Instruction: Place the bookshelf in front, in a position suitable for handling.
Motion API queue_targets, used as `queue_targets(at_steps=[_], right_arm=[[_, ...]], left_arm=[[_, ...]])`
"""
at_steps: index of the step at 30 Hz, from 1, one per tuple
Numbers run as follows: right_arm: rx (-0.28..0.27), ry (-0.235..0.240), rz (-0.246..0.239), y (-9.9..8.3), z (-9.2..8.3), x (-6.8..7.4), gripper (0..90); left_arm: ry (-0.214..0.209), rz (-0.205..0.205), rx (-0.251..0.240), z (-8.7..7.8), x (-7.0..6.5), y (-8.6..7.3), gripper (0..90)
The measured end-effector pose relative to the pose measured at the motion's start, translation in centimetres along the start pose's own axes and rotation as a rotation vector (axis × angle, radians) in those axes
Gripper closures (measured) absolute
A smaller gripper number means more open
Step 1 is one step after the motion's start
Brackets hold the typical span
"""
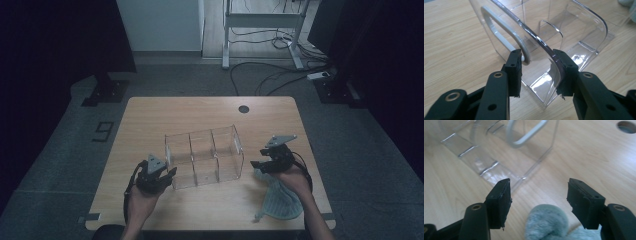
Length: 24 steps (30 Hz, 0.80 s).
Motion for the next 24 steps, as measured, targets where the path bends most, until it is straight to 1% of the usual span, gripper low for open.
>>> queue_targets(at_steps=[3,8,10,12,14,17,19,22,24], right_arm=[[-0.008,-0.04,0.006,-0.1,-0.1,-0.7,31.5],[0.012,-0.067,0.01,-0.6,-0.6,-1.6,27.2],[0.03,-0.079,0.029,-1.0,-0.8,-1.9,24.9],[0.037,-0.085,0.047,-1.4,-1.0,-2.0,23.6],[0.043,-0.099,0.062,-2.0,-1.2,-2.2,21.4],[0.045,-0.105,0.087,-2.8,-1.6,-2.4,20.2],[0.055,-0.115,0.085,-3.4,-1.8,-2.5,19.2],[0.066,-0.116,0.089,-4.3,-1.9,-2.6,17.0],[0.075,-0.1,0.088,-4.9,-1.7,-2.4,15.6]], left_arm=[[0.007,-0.011,0.003,-0.1,0.5,0.0,64.4],[0.013,-0.028,0.006,-0.2,1.3,0.1,67.0],[0.007,-0.039,0.007,-0.2,1.7,0.1,68.0],[0.012,-0.046,0.006,-0.2,2.1,0.2,69.3],[0.007,-0.056,0.004,-0.3,2.4,0.2,70.4],[0.001,-0.067,0.0,-0.3,3.1,0.3,72.0],[0.008,-0.062,-0.001,-0.3,3.6,0.3,73.8],[0.021,-0.056,-0.002,-0.2,4.2,0.5,76.4],[0.026,-0.056,-0.005,-0.1,4.5,0.6,77.9]])
Point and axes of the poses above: each handheld gripper's, and its own axes: z roughly forward along the jaws, y roughly out of its top, x roughly to its left, the point moved 8 cm from there along z, roughly forward along the jaws, and after that the axes turned 13 degrees about -y, right-handed, at the moved point
